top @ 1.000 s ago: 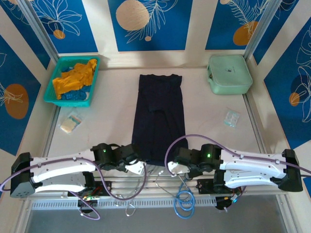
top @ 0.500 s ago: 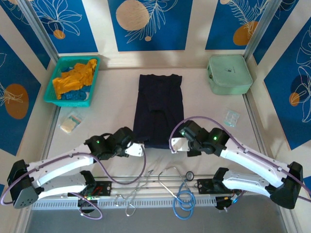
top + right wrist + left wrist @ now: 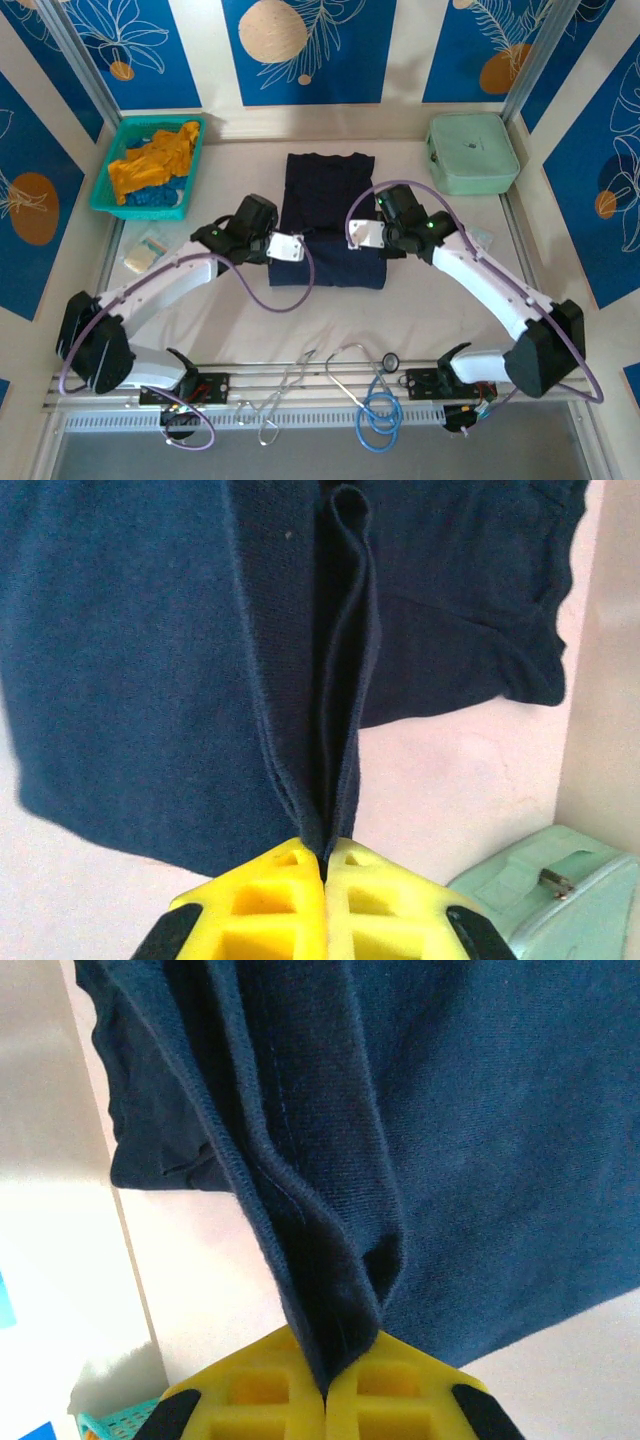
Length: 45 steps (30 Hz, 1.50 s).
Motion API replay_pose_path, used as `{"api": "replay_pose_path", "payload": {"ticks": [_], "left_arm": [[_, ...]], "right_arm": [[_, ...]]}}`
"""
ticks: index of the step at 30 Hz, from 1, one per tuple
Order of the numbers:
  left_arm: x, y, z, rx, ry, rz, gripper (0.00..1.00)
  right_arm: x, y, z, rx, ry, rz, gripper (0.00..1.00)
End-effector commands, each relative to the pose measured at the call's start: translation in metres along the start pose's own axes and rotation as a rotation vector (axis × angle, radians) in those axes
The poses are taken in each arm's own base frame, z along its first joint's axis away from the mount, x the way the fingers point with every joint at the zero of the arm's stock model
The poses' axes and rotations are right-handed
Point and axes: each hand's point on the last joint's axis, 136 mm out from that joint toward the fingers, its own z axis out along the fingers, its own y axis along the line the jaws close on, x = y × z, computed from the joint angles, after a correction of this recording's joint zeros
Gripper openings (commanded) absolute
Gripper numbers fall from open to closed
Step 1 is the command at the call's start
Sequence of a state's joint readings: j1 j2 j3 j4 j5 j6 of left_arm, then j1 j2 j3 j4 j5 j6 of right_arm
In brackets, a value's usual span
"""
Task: Fold and stack the t-shirts
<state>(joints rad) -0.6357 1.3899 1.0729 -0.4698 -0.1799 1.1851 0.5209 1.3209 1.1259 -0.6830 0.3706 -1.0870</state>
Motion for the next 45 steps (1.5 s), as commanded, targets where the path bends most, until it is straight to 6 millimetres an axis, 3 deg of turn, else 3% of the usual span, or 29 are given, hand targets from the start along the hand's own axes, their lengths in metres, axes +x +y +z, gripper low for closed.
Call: {"api": "replay_pose_path", "payload": {"ticks": [1, 7, 13, 20, 28, 30, 31, 33, 37, 41, 45], "left_arm": [[-0.001, 0.028, 0.011, -0.027, -0.043, 0.033, 0.0], [0.01, 0.059, 0.049, -0.04, -0.041, 0.043, 0.0], [0.015, 0.072, 0.086, -0.02, -0.046, 0.065, 0.0], [0.023, 0.068, 0.122, 0.03, -0.026, 0.068, 0.0], [0.036, 0.063, 0.15, 0.042, 0.016, 0.059, 0.0], [0.04, 0.062, 0.156, 0.041, 0.037, 0.045, 0.4], [0.041, 0.063, 0.158, 0.032, 0.047, 0.039, 0.48], [0.045, 0.069, 0.161, 0.005, 0.067, 0.022, 0.56], [0.05, 0.098, 0.154, -0.112, 0.104, -0.034, 0.68], [0.056, 0.133, 0.127, -0.252, 0.124, -0.084, 0.75], [0.056, 0.154, 0.086, -0.358, 0.091, -0.139, 0.76]], "right_arm": [[-0.006, -0.035, 0.009, 0.062, -0.044, -0.011, 0.0], [0.003, -0.063, 0.042, 0.05, -0.027, 0.03, 0.0], [0.01, -0.077, 0.074, 0.032, -0.013, 0.059, 0.0], [0.019, -0.079, 0.115, 0.004, 0.017, 0.111, 0.0], [0.031, -0.081, 0.156, 0.011, 0.061, 0.206, 0.0], [0.034, -0.082, 0.163, 0.011, 0.078, 0.243, 0.05], [0.036, -0.083, 0.166, 0.016, 0.088, 0.262, 0.11], [0.038, -0.093, 0.167, 0.046, 0.092, 0.315, 0.29], [0.033, -0.114, 0.153, 0.106, 0.039, 0.407, 0.55], [0.026, -0.133, 0.123, 0.157, -0.033, 0.475, 0.59], [0.015, -0.13, 0.082, 0.175, -0.132, 0.447, 0.6]]}}
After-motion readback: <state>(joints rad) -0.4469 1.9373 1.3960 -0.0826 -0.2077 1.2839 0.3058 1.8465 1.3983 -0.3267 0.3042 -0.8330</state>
